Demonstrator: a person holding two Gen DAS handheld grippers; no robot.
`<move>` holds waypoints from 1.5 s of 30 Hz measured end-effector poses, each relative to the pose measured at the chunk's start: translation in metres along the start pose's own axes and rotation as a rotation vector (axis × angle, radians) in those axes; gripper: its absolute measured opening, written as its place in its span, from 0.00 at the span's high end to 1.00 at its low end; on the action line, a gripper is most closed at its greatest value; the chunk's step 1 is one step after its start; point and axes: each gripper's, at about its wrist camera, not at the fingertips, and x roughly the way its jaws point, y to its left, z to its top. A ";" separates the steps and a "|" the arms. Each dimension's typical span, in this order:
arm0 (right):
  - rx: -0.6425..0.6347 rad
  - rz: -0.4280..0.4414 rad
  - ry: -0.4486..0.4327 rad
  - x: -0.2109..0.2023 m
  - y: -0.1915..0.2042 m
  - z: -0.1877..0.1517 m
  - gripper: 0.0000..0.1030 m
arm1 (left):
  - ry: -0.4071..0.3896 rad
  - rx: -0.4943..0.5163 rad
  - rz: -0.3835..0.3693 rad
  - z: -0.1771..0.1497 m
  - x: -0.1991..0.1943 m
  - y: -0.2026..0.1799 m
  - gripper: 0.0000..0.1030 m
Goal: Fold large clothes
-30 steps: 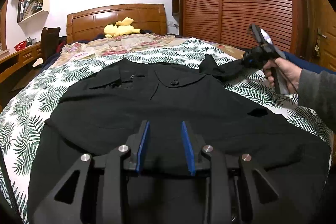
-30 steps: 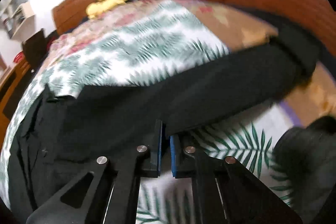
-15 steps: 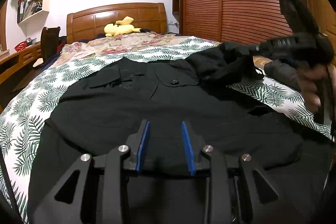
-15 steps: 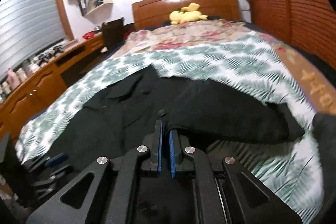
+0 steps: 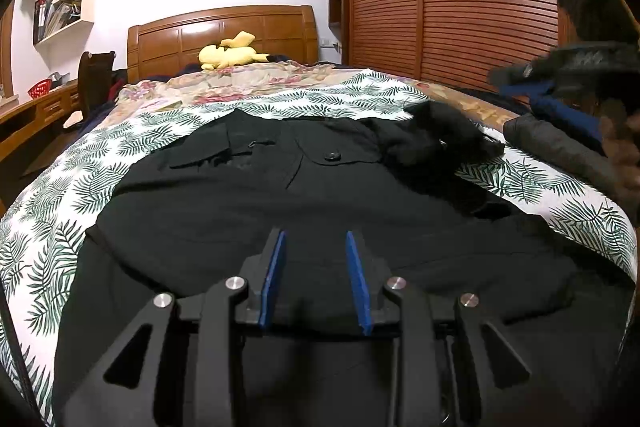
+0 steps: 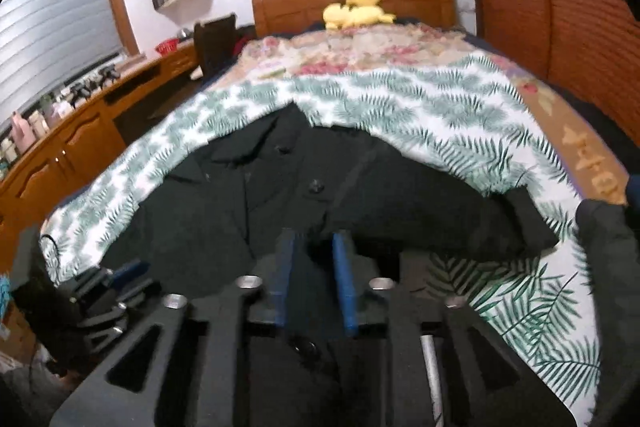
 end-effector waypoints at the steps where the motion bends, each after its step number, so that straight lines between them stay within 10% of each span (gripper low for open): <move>1: -0.002 -0.006 -0.028 -0.008 0.000 0.001 0.41 | 0.000 0.000 0.000 0.000 0.000 0.000 0.71; 23: 0.217 -0.328 0.119 0.069 -0.156 -0.033 0.39 | 0.001 0.002 0.002 0.000 0.000 0.001 0.71; 34: 0.373 -0.305 0.159 0.090 -0.205 -0.047 0.39 | 0.005 0.000 0.000 -0.002 -0.001 0.001 0.71; 39: 0.317 -0.248 0.130 0.092 -0.194 -0.042 0.88 | 0.004 -0.001 0.000 -0.002 -0.001 0.001 0.71; 45: 0.211 -0.225 0.009 0.067 -0.155 -0.022 0.91 | 0.005 -0.010 -0.013 -0.001 -0.001 0.002 0.71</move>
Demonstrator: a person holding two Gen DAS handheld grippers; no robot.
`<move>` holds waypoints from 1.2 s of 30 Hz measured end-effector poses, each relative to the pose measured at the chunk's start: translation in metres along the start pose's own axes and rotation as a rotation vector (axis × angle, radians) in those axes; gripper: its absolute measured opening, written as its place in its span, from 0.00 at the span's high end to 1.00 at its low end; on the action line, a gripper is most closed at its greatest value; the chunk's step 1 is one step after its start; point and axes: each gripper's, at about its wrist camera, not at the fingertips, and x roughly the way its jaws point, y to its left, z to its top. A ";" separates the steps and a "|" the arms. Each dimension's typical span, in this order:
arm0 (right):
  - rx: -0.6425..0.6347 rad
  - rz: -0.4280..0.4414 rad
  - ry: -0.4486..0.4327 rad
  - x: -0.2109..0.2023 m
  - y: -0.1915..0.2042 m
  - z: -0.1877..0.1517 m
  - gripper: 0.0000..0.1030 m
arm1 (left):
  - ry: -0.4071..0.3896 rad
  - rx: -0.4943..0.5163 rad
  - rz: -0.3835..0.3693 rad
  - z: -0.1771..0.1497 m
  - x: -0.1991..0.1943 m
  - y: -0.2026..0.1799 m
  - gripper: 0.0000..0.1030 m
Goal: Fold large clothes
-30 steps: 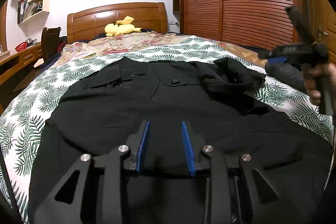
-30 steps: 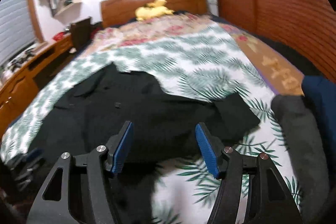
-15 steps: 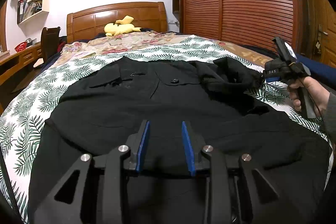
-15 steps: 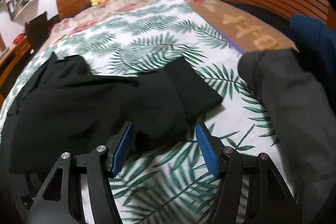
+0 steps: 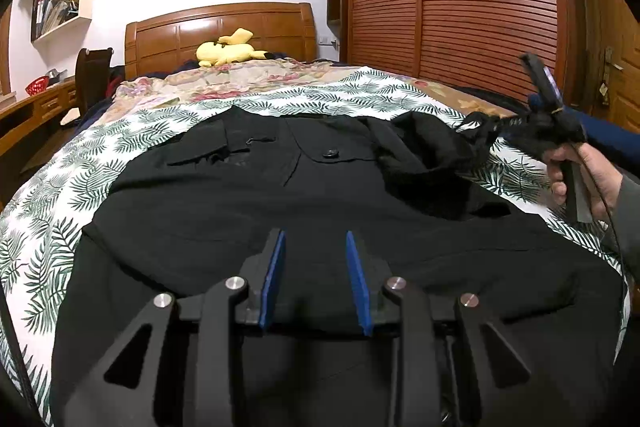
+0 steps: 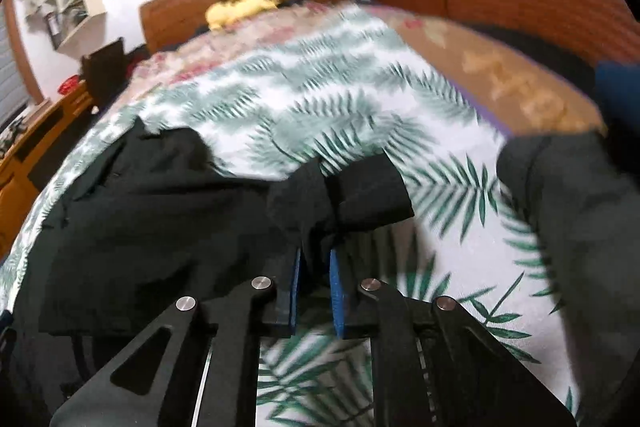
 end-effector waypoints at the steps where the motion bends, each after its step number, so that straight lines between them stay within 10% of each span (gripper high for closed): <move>1: -0.010 0.014 -0.019 -0.006 0.007 0.002 0.91 | -0.004 -0.003 -0.001 0.001 -0.001 0.001 0.71; 14: -0.228 0.240 -0.182 -0.096 0.138 -0.004 0.92 | -0.061 -0.040 0.080 -0.003 -0.052 0.027 0.70; 36: -0.488 0.564 -0.033 -0.112 0.288 -0.094 0.89 | -0.042 -0.101 0.213 -0.041 -0.150 0.059 0.70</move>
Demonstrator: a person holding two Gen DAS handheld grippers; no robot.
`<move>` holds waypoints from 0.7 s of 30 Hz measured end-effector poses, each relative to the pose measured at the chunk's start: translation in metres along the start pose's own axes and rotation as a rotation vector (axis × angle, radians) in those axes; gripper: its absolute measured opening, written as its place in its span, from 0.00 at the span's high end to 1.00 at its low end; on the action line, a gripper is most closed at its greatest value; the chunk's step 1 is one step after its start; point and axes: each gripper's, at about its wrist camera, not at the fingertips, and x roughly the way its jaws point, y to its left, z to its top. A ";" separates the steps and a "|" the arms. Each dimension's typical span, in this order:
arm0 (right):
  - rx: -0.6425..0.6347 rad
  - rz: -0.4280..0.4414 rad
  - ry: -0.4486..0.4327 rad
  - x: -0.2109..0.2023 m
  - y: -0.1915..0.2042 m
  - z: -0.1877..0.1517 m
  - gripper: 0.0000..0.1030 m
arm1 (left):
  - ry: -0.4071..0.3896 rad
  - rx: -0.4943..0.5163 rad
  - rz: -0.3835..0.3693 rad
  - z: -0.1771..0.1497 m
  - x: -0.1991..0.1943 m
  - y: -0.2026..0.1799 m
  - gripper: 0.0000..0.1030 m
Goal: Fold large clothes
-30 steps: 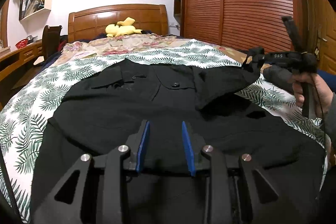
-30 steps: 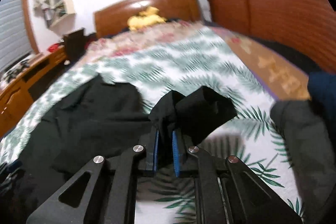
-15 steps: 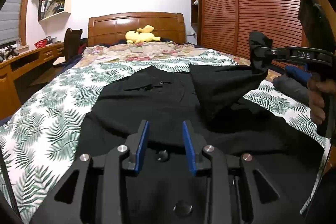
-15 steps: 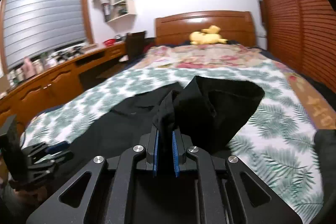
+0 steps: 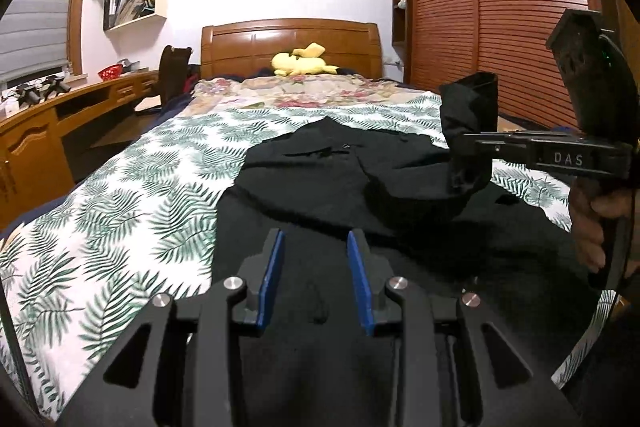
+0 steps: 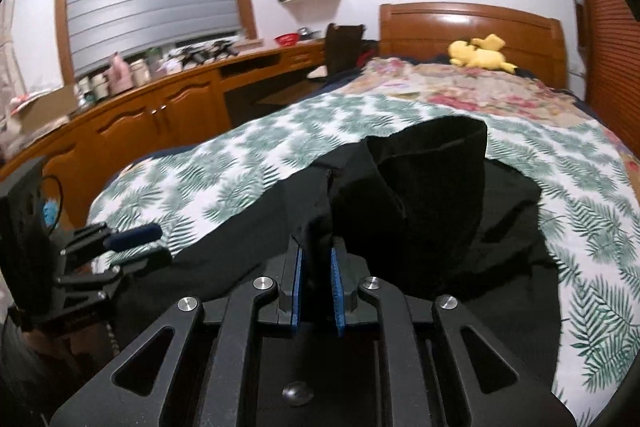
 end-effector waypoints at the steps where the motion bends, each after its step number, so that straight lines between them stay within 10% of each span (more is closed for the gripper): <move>1: -0.007 0.010 0.008 0.001 0.003 -0.001 0.88 | 0.006 0.003 0.008 -0.002 -0.002 0.001 0.70; 9: -0.014 0.073 0.096 -0.004 0.016 -0.017 0.54 | 0.038 -0.012 0.038 -0.014 -0.015 0.009 0.70; 21: 0.007 -0.060 0.059 -0.064 -0.014 -0.036 0.51 | 0.033 0.057 -0.021 0.001 -0.022 -0.028 0.70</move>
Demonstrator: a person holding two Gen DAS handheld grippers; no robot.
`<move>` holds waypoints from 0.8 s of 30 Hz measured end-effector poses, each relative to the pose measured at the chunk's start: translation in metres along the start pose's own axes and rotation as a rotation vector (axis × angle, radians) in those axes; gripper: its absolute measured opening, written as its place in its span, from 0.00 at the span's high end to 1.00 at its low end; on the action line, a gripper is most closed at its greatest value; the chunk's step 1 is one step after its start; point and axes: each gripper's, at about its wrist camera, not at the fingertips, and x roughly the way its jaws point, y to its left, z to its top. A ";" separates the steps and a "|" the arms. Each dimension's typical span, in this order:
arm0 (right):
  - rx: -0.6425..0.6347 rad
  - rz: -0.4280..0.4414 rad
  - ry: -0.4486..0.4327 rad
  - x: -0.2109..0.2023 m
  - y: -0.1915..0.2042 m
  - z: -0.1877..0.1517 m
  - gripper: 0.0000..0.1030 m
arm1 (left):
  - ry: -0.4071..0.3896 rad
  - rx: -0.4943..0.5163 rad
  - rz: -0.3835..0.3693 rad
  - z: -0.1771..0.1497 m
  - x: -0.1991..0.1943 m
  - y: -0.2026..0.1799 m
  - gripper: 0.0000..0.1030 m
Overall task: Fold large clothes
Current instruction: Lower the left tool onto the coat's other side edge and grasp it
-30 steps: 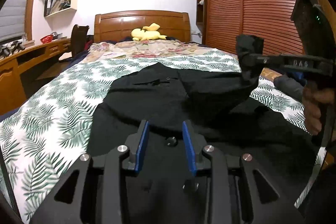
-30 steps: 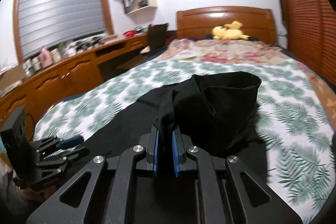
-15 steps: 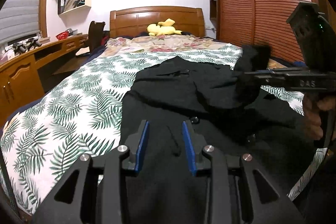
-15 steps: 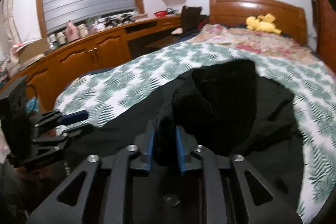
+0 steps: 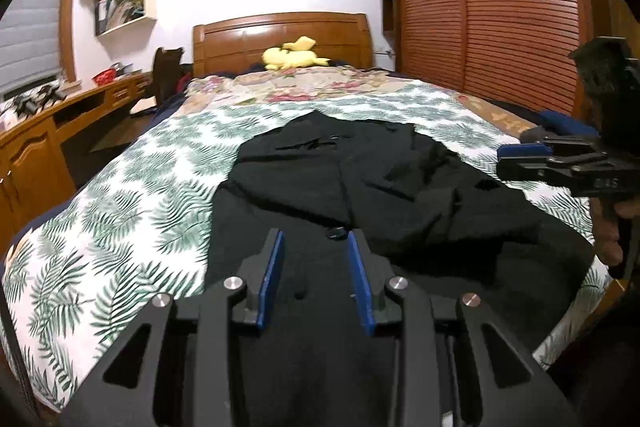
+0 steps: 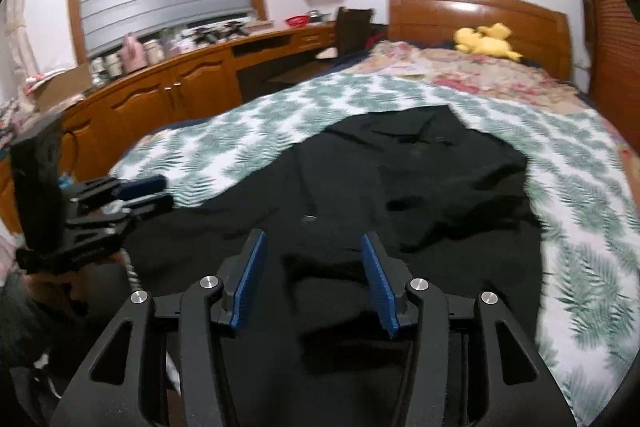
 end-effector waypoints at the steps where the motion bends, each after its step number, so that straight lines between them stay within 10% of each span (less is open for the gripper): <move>1: 0.011 -0.030 0.003 -0.001 -0.009 -0.003 0.51 | 0.001 0.012 -0.013 0.003 0.002 -0.007 0.70; 11: 0.148 -0.202 0.061 -0.014 -0.083 -0.026 0.51 | 0.050 0.109 -0.159 0.023 0.023 -0.080 0.70; 24: 0.166 -0.224 0.044 -0.031 -0.097 -0.031 0.51 | 0.200 0.249 -0.247 0.018 0.077 -0.156 0.65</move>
